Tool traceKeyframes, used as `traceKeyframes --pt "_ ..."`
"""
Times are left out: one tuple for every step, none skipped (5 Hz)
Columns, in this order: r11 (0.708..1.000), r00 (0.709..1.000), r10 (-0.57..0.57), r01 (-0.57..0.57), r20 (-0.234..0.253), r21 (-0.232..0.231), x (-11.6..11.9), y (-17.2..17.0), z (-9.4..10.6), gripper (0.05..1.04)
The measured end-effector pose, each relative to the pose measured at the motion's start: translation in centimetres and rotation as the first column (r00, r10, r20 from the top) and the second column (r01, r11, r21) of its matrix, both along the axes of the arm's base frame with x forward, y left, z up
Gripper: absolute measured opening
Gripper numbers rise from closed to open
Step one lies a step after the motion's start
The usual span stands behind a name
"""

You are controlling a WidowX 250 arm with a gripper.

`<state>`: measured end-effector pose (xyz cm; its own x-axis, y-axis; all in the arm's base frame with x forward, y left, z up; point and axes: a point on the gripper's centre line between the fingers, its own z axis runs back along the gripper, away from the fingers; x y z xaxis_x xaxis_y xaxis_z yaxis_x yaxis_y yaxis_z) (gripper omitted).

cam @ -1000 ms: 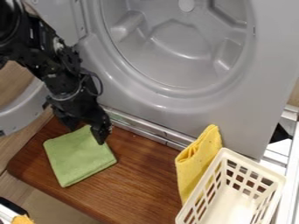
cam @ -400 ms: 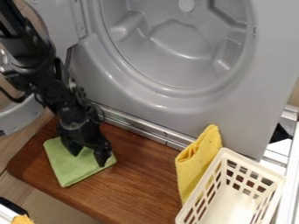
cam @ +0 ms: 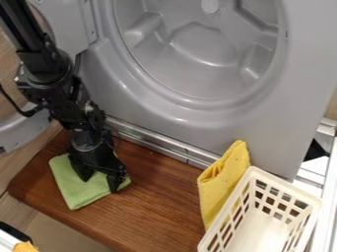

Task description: Put the green cloth in the washing machine

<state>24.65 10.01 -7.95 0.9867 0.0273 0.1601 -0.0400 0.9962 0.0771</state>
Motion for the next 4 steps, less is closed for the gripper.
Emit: traceKeyframes --pt "1.0 1.0 -0.02 0.02 0.0 0.016 0.3 -0.4 0.0 0.722" --pt "1.0 1.0 -0.027 0.027 0.005 -0.004 0.4 -1.1 0.1 0.462" --pt "0.999 0.999 -0.04 0.04 -0.001 -0.021 0.0 -1.9 0.1 0.24" --pt "0.998 0.998 -0.061 0.06 -0.019 -0.034 -0.9 -2.7 0.7 0.125"
